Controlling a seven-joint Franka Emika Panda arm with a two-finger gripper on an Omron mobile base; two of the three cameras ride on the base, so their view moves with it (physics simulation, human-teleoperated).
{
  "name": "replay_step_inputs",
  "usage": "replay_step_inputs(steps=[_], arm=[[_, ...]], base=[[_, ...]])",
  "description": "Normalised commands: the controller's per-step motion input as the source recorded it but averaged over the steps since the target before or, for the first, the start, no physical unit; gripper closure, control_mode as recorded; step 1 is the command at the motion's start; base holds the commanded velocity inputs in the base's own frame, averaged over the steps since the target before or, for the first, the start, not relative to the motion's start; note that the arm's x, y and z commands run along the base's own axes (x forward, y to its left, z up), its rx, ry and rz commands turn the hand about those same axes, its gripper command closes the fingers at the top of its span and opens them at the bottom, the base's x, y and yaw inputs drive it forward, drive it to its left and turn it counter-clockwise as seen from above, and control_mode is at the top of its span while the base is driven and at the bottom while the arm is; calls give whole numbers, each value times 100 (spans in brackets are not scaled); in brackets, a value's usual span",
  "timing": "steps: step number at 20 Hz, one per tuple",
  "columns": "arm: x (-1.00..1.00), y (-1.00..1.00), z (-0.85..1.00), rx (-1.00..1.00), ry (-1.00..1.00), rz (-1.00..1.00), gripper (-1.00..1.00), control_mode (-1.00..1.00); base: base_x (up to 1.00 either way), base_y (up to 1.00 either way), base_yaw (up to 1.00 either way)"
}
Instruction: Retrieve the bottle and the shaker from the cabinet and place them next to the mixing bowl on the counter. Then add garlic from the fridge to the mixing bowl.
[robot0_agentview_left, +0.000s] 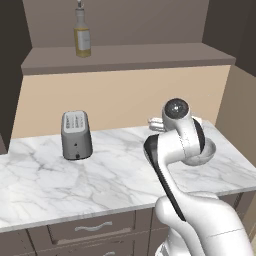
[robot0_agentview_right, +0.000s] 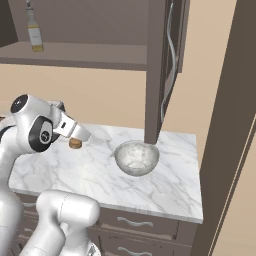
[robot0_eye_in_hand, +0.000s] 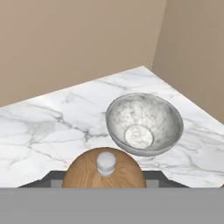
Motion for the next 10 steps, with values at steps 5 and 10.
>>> replay_step_inputs(steps=[5,10], arm=[[24,0,-28,0,2,-8,100,-100],[19,0,-19,0,0,-3,100,-100]], base=[[0,0,0],[0,0,0]])
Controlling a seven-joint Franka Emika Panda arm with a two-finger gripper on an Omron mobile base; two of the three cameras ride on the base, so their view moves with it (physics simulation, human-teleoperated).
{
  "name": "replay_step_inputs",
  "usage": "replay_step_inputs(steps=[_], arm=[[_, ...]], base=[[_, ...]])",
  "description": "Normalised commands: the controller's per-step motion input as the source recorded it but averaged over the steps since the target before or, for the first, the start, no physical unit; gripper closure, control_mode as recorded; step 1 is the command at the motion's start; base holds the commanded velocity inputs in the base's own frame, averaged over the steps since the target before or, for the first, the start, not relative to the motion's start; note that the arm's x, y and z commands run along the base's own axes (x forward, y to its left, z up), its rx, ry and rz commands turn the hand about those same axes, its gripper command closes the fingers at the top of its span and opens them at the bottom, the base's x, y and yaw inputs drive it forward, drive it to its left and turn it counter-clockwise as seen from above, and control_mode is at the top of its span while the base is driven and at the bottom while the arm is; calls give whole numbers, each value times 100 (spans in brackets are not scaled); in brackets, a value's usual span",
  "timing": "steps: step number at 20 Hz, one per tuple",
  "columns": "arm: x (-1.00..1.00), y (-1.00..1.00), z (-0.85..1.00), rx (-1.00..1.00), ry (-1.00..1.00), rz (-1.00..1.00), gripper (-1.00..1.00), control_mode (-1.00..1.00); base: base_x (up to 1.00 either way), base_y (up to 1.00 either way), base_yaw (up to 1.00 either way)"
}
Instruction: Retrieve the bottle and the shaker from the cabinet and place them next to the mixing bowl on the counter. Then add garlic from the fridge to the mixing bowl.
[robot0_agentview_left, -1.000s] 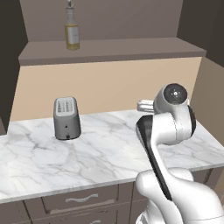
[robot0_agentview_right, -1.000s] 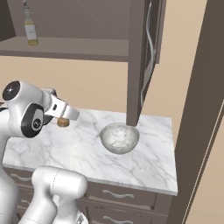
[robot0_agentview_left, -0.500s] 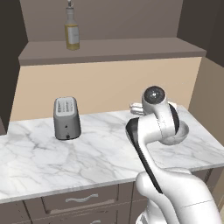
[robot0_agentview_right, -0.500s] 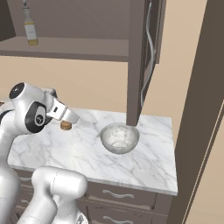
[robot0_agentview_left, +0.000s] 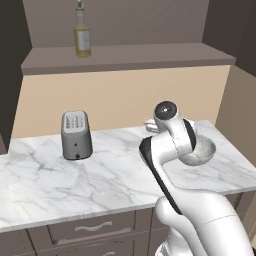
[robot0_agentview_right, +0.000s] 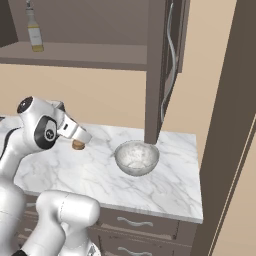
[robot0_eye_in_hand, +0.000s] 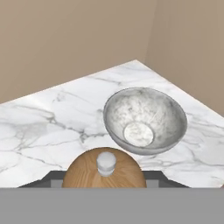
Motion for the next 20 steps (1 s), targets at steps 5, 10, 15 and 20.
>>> replay_step_inputs(steps=[5,10,15,20], arm=[[36,0,-29,0,0,-1,100,-100],[39,0,-28,0,0,0,100,-100],[27,0,-19,0,0,0,100,-100],[22,0,-15,0,0,0,100,-100]], base=[[0,0,0],[0,0,0],[0,0,0],[0,0,0]])
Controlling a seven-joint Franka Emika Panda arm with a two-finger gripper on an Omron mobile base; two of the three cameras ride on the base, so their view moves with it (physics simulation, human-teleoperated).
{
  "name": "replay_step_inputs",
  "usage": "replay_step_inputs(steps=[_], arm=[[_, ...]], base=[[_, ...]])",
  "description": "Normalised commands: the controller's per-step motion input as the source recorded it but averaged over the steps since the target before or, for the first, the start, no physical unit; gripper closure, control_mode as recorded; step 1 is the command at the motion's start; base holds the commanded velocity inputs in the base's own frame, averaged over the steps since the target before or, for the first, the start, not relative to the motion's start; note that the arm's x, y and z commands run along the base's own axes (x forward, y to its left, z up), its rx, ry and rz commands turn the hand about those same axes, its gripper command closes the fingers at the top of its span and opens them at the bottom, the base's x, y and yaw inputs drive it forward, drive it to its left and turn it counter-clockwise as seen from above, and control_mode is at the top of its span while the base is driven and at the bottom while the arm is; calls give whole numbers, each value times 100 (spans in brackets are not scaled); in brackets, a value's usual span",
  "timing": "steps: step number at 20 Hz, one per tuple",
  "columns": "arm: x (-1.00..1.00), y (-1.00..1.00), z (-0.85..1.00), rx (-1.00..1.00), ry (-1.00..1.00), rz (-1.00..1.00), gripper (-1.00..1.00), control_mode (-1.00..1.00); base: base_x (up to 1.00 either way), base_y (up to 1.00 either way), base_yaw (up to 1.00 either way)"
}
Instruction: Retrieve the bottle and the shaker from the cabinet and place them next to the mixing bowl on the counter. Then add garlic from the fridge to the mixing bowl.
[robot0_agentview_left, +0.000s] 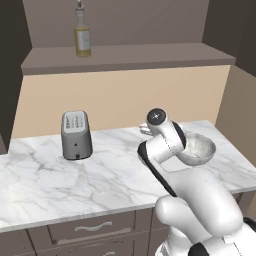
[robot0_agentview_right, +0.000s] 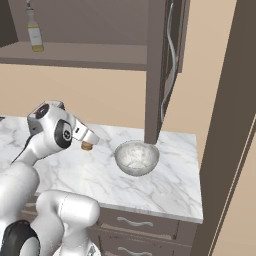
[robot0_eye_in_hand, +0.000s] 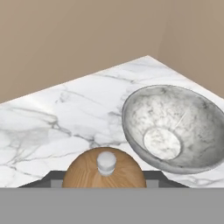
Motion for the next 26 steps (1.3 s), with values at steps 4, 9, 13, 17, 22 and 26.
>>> replay_step_inputs(steps=[4,9,13,17,22,26], arm=[[20,-1,-17,0,0,0,100,-100],[21,-1,-20,0,0,0,100,-100],[25,0,-24,0,0,0,100,-100],[26,-2,-25,0,0,0,100,-100],[26,-4,-25,0,0,0,100,-100],[23,-3,-24,0,0,0,100,-100]], base=[[0,0,0],[0,0,0],[0,0,0],[0,0,0],[0,0,0],[0,0,0]])
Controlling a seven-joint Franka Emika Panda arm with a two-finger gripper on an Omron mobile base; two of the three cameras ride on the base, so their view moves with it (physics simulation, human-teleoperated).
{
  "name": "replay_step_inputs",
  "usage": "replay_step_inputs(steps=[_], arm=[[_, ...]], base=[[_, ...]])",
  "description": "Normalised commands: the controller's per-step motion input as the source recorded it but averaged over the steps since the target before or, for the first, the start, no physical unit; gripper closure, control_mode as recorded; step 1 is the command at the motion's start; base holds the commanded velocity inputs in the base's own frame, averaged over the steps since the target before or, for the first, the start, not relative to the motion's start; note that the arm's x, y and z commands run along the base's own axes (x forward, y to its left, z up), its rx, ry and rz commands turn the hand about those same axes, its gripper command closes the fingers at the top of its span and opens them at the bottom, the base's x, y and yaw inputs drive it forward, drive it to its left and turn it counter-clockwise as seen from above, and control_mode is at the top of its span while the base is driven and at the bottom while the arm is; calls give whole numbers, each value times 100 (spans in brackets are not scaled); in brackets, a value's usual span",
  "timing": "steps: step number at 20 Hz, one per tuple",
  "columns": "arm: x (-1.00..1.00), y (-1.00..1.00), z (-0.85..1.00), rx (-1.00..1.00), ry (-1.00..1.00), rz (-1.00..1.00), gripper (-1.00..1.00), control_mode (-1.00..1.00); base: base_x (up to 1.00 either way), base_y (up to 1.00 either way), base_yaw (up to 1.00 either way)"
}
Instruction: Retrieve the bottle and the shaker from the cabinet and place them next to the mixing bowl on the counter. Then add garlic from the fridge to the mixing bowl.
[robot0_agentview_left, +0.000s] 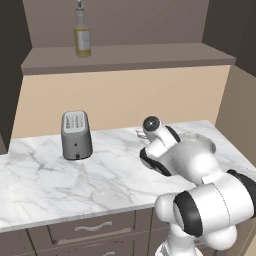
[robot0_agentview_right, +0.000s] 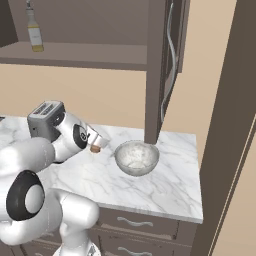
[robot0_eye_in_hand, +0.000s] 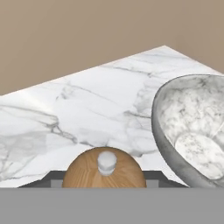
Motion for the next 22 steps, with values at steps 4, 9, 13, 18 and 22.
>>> replay_step_inputs(steps=[4,9,13,18,22], arm=[[24,-6,-23,0,0,0,100,-100],[25,-6,-22,0,0,0,100,-100],[24,0,-21,0,0,0,-100,-100],[19,0,-21,0,0,0,-100,-100],[9,0,-15,0,0,-1,-100,-100]], base=[[0,0,0],[0,0,0],[0,0,0],[0,0,0],[0,0,0]])
